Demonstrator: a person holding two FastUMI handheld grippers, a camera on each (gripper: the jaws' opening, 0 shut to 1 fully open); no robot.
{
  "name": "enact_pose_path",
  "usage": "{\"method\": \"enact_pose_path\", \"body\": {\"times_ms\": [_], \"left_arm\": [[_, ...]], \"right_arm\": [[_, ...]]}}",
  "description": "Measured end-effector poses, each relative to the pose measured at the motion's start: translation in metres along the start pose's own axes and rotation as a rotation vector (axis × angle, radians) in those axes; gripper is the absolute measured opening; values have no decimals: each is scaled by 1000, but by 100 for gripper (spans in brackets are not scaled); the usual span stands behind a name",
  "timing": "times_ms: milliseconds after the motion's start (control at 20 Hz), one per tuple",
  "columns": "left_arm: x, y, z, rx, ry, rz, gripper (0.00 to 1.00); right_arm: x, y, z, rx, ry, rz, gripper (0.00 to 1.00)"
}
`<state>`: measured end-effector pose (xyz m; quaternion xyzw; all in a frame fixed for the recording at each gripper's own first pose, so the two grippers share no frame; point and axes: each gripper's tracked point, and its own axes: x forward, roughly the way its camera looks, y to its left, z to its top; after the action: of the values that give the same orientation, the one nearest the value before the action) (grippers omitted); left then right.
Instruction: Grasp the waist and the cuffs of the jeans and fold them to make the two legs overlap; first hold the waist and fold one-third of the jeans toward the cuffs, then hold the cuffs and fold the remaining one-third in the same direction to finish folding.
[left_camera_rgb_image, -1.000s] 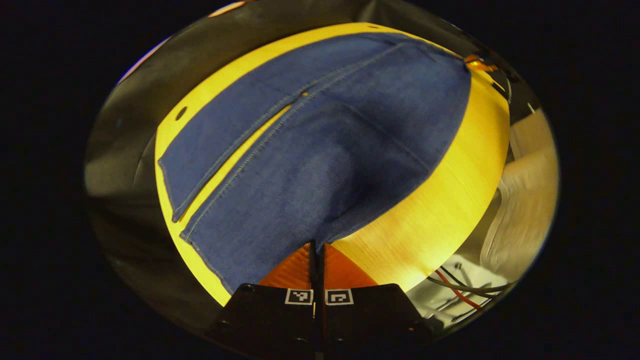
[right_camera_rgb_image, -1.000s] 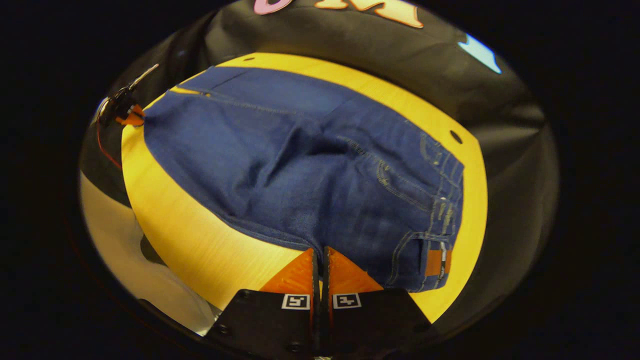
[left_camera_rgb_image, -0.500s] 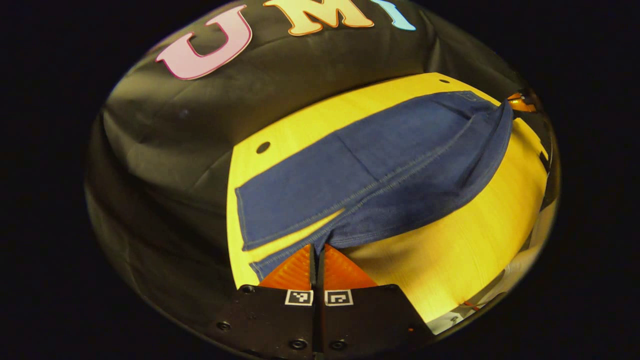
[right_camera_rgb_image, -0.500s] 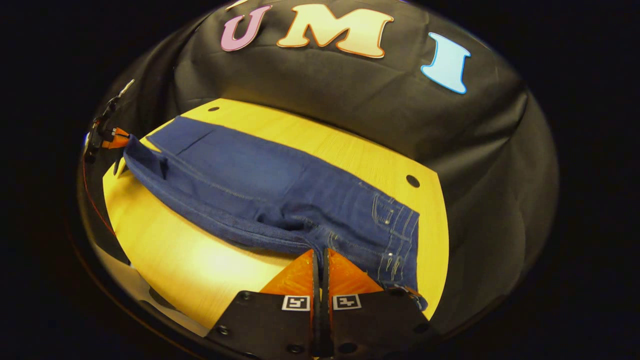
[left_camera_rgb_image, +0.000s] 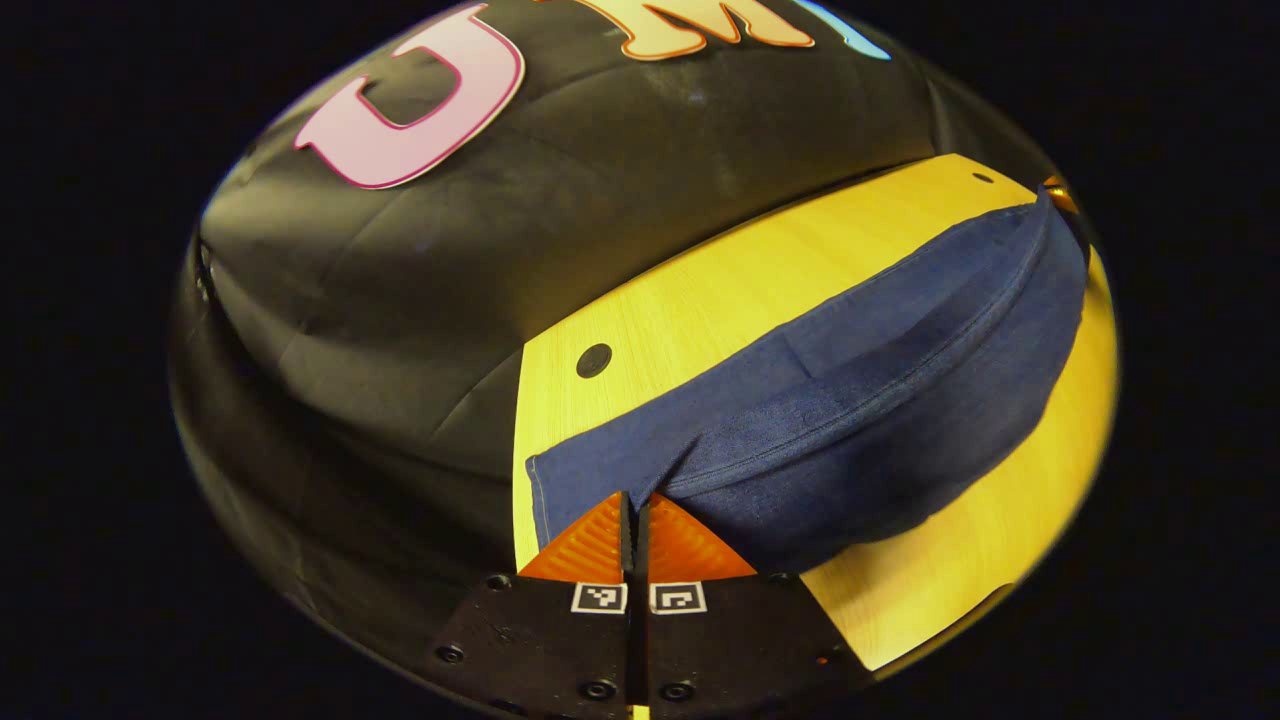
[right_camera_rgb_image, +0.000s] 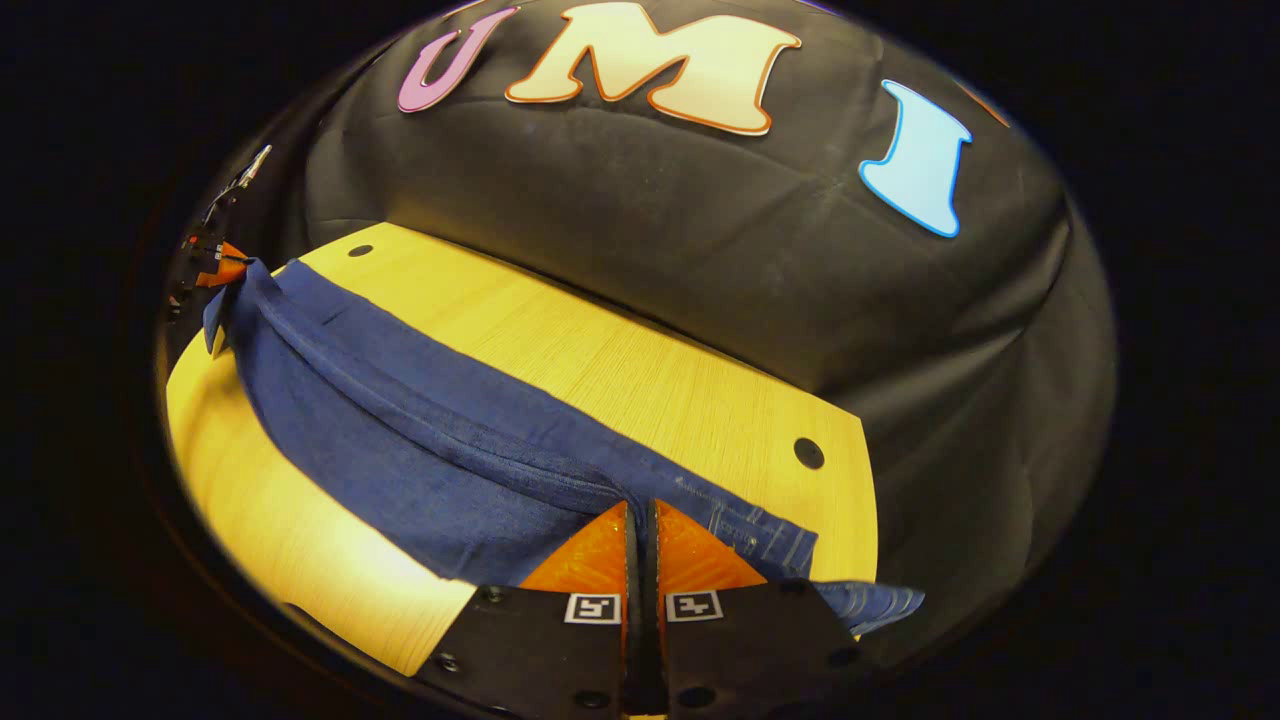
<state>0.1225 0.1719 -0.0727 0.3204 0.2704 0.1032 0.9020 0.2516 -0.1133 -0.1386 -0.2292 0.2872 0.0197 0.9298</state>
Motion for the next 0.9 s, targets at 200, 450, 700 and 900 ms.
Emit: {"method": "enact_pose_path", "body": {"times_ms": [200, 450, 700, 900], "left_arm": [[58, -5, 13, 20, 20, 19, 0], [93, -24, 12, 39, 19, 19, 0], [86, -21, 22, 51, -36, 69, 0], [52, -31, 48, 8, -106, 47, 100]], "right_arm": [[64, 7, -6, 20, 25, 2, 1], [93, 16, -31, 143, 95, 59, 2], [93, 15, -31, 261, 105, 98, 5], [75, 5, -20, 401, 45, 140, 27]]}}
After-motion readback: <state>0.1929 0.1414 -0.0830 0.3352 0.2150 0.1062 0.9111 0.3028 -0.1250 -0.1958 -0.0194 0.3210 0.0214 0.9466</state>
